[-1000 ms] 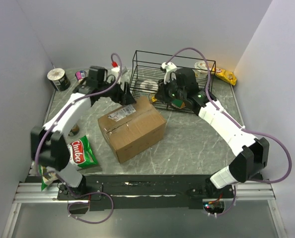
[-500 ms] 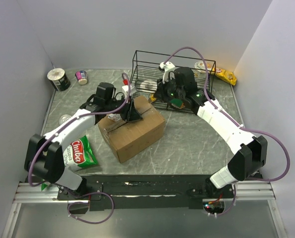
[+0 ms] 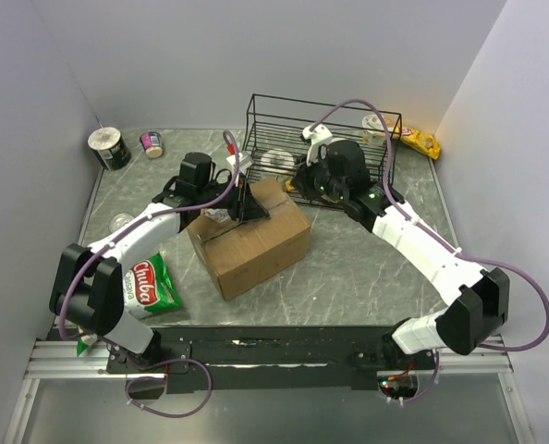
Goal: Unpack the express box
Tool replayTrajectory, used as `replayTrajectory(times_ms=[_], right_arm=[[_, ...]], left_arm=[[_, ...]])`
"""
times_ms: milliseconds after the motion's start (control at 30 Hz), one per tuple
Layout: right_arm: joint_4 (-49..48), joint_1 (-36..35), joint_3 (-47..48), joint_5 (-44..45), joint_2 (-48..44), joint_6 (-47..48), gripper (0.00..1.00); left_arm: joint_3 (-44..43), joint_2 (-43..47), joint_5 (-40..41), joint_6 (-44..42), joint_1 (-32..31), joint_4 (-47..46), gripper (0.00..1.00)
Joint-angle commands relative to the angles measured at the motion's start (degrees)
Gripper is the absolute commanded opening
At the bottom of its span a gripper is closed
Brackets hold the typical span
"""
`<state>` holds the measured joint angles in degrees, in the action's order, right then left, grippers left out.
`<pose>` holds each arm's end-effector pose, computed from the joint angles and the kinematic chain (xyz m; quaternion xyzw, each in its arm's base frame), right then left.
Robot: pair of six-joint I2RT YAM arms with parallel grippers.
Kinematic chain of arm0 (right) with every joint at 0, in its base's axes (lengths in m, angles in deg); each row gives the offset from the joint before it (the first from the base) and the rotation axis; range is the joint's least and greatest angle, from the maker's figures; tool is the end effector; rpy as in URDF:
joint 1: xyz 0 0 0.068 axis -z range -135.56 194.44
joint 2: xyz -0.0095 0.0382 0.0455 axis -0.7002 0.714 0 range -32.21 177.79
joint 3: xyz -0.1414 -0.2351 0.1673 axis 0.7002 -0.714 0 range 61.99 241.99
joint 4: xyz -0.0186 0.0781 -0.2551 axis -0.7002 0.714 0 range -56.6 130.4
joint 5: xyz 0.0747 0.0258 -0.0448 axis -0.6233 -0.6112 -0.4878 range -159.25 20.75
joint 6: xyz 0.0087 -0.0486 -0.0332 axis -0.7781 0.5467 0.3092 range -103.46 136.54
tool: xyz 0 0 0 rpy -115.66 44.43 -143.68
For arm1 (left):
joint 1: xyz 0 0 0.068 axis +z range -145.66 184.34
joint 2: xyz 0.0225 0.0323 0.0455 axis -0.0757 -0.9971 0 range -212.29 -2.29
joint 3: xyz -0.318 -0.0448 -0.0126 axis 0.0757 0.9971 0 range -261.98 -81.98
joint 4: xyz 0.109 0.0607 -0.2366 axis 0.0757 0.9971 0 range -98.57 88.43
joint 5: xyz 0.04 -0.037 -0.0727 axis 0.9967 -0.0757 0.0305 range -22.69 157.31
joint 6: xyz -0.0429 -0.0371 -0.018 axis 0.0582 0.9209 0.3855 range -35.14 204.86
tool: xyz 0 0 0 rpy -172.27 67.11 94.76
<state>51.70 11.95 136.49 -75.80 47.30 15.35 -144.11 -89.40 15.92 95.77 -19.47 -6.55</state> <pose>0.2725 0.1794 0.4135 -0.2552 0.7947 0.2046 0.5114 0.3041 -0.1714 0.3294 0.3115 0.7379 -0.4934 0.3391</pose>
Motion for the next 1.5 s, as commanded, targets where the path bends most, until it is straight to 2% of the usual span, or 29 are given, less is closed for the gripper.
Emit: replayTrajectory(times_ms=[0, 200, 433, 1033, 1467], right_arm=[[-1.33, -1.08, -3.20, 5.22, -4.62, -1.97, 0.00], [-12.85, -2.31, -8.93, 9.97, -9.54, -2.06, 0.00], [-13.29, -2.67, -8.67, 10.59, -9.81, -5.75, 0.00], [-11.71, -2.93, -5.59, 11.03, -4.01, -3.64, 0.00], [-11.80, -2.93, -3.84, 11.03, -4.45, -3.91, 0.00]], left_arm=[[1.31, -1.92, 3.06, 1.47, -0.01, -1.14, 0.23], [1.84, -2.19, 2.53, 2.62, 0.08, -1.58, 0.22], [2.54, -2.27, 2.27, 3.23, 0.08, -3.25, 0.22], [2.45, -2.71, 2.44, 4.02, 0.08, -3.60, 0.20], [2.98, -2.62, 2.44, 3.67, 0.08, -3.25, 0.20]])
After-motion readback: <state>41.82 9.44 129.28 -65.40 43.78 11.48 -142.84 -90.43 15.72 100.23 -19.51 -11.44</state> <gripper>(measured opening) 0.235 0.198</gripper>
